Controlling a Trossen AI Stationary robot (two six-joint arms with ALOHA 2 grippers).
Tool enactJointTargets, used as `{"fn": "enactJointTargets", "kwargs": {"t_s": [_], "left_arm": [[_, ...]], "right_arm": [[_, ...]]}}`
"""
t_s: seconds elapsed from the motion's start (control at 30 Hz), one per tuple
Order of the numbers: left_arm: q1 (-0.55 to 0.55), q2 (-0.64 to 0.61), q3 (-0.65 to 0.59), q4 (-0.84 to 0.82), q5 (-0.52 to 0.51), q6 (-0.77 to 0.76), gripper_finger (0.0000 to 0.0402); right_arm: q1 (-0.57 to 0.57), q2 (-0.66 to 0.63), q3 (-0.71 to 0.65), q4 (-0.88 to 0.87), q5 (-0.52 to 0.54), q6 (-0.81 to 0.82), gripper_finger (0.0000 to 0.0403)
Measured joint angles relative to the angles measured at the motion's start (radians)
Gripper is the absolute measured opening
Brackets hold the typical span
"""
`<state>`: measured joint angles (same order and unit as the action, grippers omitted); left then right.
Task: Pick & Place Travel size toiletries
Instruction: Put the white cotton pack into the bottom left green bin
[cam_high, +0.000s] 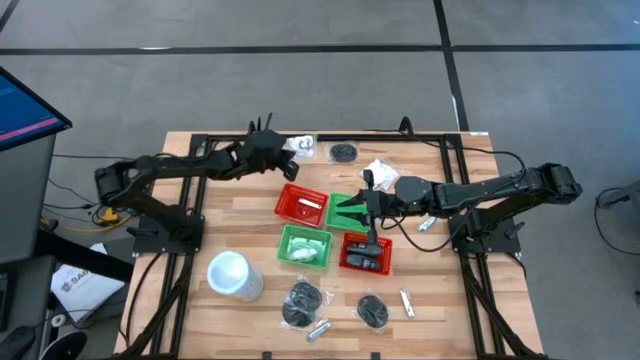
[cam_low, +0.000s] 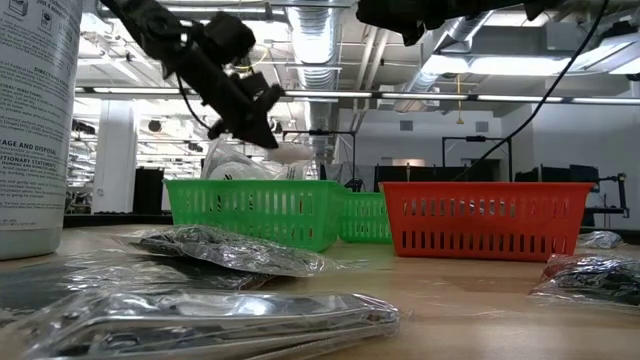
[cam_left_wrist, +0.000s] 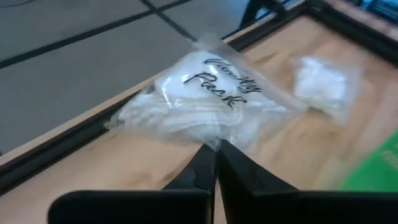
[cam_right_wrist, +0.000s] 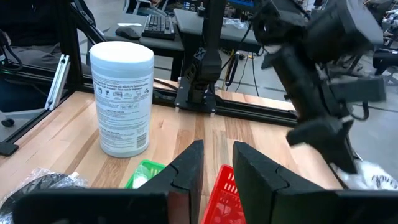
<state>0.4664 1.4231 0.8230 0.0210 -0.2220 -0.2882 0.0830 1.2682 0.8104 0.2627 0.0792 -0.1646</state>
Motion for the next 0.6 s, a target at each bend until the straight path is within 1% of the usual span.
{"fn": "enactJointTargets", "kwargs": {"t_s": [0.13,0.3,0.6], "left_arm": [[-0.047,-0.061,0.0,-0.045,-0.001,0.0,0.0],[-0.12,-0.107,0.0,-0.077,-0.006,0.001,0.0],[-0.258,-0.116,0.0,-0.104,-0.05,0.014,0.0]], "right_arm": [[0.0,0.0,0.0,0.002,0.0,0.0,0.0077],[0.0,0.0,0.0,0.003,0.0,0.0,0.0077],[0.0,0.0,0.0,0.003,0.0,0.0,0.0077]]}}
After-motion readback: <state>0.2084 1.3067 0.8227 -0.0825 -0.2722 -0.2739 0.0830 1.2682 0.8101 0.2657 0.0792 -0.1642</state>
